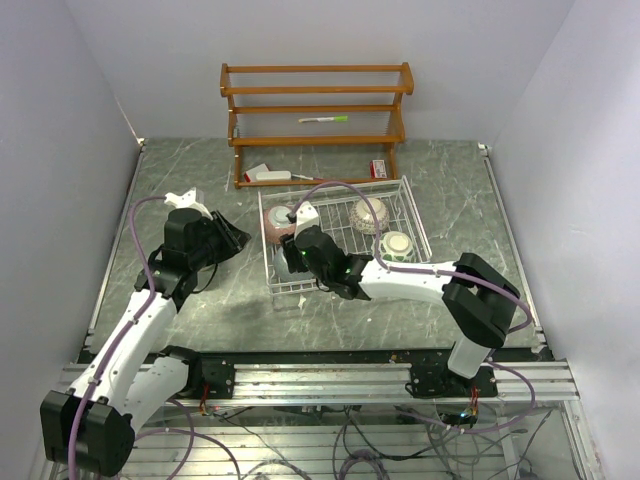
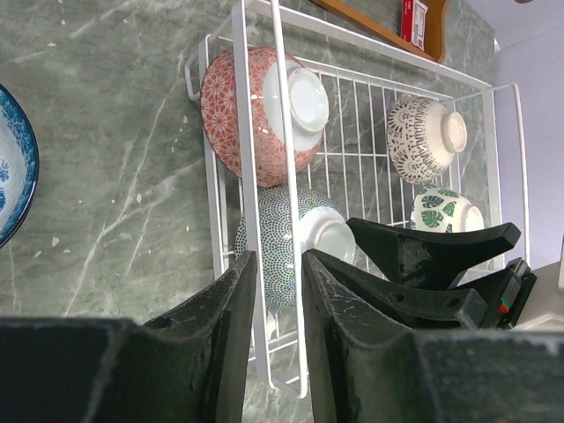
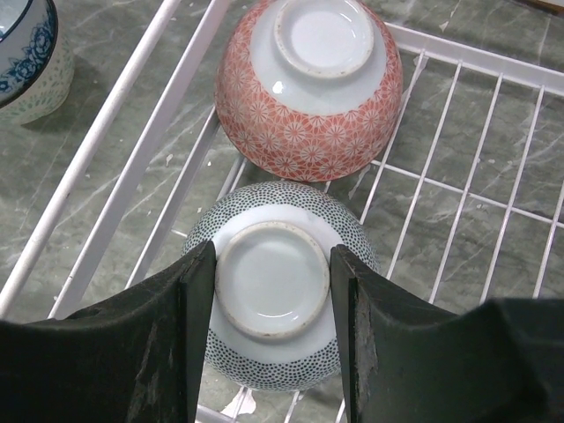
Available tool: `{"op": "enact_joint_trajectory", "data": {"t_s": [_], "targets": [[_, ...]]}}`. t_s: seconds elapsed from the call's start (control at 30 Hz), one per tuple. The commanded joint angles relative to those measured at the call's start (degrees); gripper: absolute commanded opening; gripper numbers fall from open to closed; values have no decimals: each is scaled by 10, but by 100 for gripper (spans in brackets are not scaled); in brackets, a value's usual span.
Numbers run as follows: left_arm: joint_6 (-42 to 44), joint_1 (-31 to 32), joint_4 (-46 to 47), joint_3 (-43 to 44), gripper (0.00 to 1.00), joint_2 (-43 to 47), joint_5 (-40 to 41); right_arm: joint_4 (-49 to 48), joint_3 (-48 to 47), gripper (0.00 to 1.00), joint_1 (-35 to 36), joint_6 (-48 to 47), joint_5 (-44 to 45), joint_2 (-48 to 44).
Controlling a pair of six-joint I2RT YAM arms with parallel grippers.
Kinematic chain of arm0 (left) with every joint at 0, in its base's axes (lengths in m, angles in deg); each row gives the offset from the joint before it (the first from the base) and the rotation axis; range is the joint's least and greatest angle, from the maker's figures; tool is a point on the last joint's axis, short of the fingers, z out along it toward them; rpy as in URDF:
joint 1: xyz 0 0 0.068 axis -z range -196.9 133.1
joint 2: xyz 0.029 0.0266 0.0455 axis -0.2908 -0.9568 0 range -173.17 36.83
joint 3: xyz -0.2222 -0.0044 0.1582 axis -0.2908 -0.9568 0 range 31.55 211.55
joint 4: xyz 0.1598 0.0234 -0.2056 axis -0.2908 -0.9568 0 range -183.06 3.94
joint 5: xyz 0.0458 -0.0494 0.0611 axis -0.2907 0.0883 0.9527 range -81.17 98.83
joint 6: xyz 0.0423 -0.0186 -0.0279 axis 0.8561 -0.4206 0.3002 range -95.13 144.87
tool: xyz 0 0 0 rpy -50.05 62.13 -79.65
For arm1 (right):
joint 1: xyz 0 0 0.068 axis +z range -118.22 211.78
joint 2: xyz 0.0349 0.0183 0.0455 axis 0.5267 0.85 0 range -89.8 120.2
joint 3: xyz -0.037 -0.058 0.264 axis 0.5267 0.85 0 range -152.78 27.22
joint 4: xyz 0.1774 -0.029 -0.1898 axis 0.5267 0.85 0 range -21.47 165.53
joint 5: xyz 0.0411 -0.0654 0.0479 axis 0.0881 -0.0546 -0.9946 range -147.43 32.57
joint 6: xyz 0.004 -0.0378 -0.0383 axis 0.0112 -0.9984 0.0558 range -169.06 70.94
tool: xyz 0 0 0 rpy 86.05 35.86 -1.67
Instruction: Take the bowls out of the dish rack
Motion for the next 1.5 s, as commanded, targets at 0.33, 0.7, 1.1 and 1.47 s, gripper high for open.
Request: {"op": "enact_joint_trajectory", "data": {"t_s": [0.33,0.7,1.1,1.47], "targets": [[0,-3,5,-1,37,16,-6,49,-36,0,0,13,46,-24],[-3,-3,7,1,37,21,-14,49,-26,0,-40,10,27,-70],[-16,-1,33,9,46,40,-54,3,41,0,-126,57,-95,-145],[-66,41,173,3,74,10,-129,-69,93,0,-182,119,-228,-208]]}}
